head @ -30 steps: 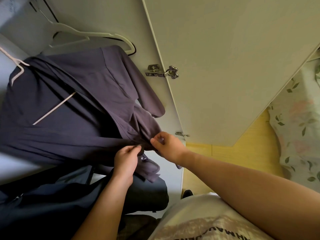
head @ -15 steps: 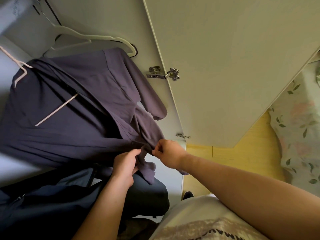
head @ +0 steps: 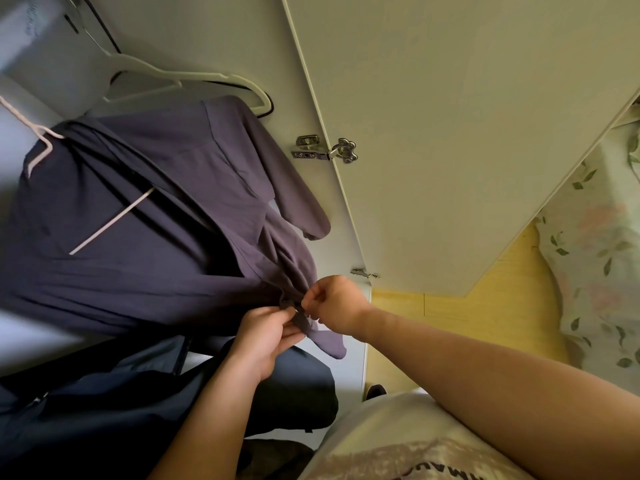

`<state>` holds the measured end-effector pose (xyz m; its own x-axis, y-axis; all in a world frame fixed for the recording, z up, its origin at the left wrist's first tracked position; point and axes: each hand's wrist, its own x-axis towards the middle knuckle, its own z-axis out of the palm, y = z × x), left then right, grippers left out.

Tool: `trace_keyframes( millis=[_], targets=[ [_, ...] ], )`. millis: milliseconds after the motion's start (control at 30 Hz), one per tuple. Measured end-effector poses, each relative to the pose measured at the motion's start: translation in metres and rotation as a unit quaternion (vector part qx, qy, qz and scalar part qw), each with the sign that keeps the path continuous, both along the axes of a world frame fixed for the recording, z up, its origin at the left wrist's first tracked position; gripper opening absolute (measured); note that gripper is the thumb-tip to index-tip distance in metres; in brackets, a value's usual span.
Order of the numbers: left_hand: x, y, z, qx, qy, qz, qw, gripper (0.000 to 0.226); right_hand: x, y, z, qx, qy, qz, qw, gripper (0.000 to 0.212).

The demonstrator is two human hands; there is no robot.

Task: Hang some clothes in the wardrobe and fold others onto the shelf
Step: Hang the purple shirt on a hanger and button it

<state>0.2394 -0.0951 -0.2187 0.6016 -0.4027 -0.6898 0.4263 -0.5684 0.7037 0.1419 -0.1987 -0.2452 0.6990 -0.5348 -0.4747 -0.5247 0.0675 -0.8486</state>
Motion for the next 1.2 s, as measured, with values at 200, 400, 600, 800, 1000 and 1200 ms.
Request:
trace_keyframes(
  millis=[200, 400, 600, 800, 1000, 1200],
  targets=[
    [0.003, 0.006, -0.005, -0.005, -0.083, -0.030, 0.996, 0.018, 0.001, 0.003, 0.004, 0.099, -0.020, -0.050, 0.994, 0.026],
    [0.002, 0.007, -0.005, -0.026, -0.077, -0.038, 0.996, 0.013, 0.001, 0.003, 0.001, 0.105, -0.022, -0.074, 0.992, 0.023],
    [0.004, 0.007, -0.008, -0.033, -0.100, -0.048, 0.993, 0.011, 0.001, 0.003, 0.000, 0.117, -0.024, -0.090, 0.989, 0.019],
    [0.010, 0.006, -0.015, -0.022, -0.149, -0.045, 0.987, 0.016, 0.000, 0.003, 0.003, 0.178, -0.067, -0.137, 0.972, 0.012],
    [0.010, 0.009, -0.016, -0.020, -0.165, -0.053, 0.985, 0.014, 0.003, 0.002, 0.003, 0.152, -0.069, -0.128, 0.978, 0.008],
    [0.008, 0.007, -0.010, -0.050, -0.153, -0.037, 0.986, 0.011, 0.005, 0.003, 0.001, 0.049, -0.057, -0.106, 0.991, 0.008]
  ],
)
